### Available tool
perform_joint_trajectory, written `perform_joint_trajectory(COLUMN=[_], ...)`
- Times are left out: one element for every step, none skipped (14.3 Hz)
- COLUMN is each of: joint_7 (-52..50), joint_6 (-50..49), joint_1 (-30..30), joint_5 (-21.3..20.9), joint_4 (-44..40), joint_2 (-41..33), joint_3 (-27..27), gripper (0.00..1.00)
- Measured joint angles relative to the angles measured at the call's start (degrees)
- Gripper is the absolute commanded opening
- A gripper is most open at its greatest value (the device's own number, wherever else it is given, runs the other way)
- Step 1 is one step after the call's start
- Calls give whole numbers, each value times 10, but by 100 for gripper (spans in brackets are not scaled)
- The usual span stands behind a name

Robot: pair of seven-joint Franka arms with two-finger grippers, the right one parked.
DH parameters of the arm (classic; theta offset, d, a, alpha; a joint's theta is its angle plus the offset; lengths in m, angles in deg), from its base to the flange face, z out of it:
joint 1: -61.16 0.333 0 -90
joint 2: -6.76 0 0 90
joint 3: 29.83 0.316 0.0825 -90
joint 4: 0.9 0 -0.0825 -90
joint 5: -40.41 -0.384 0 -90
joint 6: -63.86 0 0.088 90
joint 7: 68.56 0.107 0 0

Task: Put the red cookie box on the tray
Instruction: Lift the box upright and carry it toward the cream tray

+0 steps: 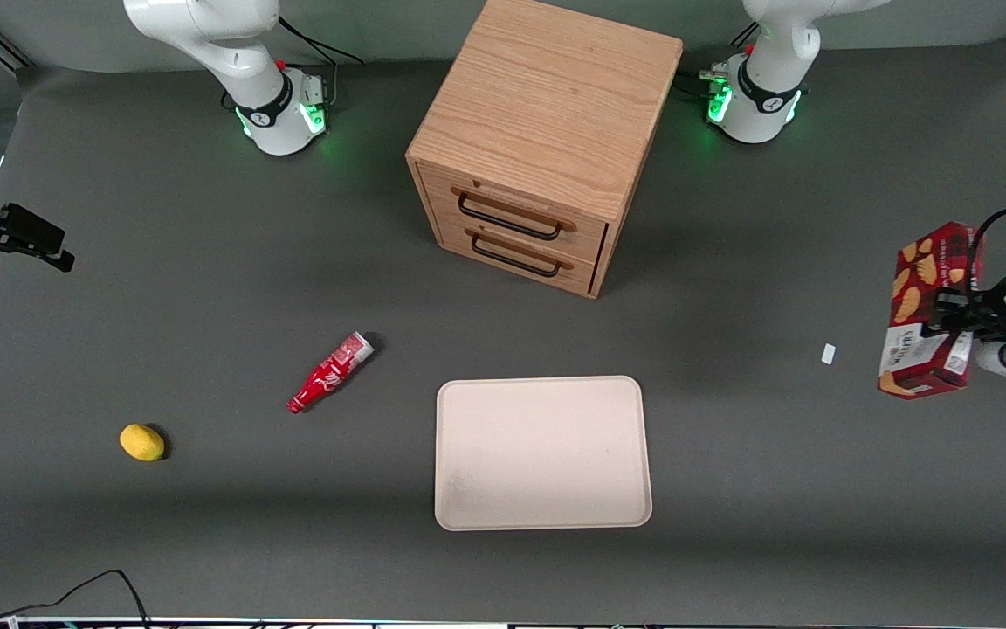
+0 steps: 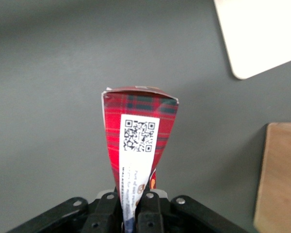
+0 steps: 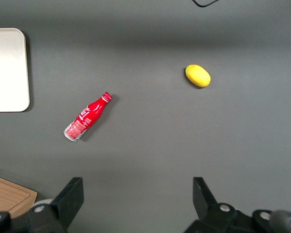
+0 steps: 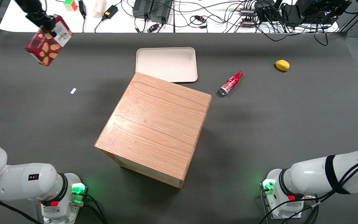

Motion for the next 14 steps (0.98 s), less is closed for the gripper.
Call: perform_joint_trajectory(joint_7=[-37, -81, -126, -169, -211, -250, -283, -311, -333, -351, -365, -374, -379, -381], joint_6=[0, 0, 1, 2, 4, 8, 15, 29, 52, 80, 106, 133, 159, 180], joint_1=[-23, -50, -79, -109, -137, -164, -186, -204, -219, -231, -241, -249, -253, -255], joint_5=[2, 2, 2, 2, 2, 2, 2, 2, 2, 2, 2, 2, 2, 2], joint_4=[-11, -25, -44, -66, -91, -119, -148, -174, -192, -204, -210, -214, -215, -216], joint_2=[8, 19, 34, 52, 74, 99, 126, 153, 178, 200, 221, 240, 259, 276], joint_3=[-1, -2, -3, -3, -3, -3, -3, -3, -3, -2, -2, -2, -2, -1], gripper=[0, 0, 0, 0, 0, 0, 0, 0, 0, 0, 0, 0, 0, 0])
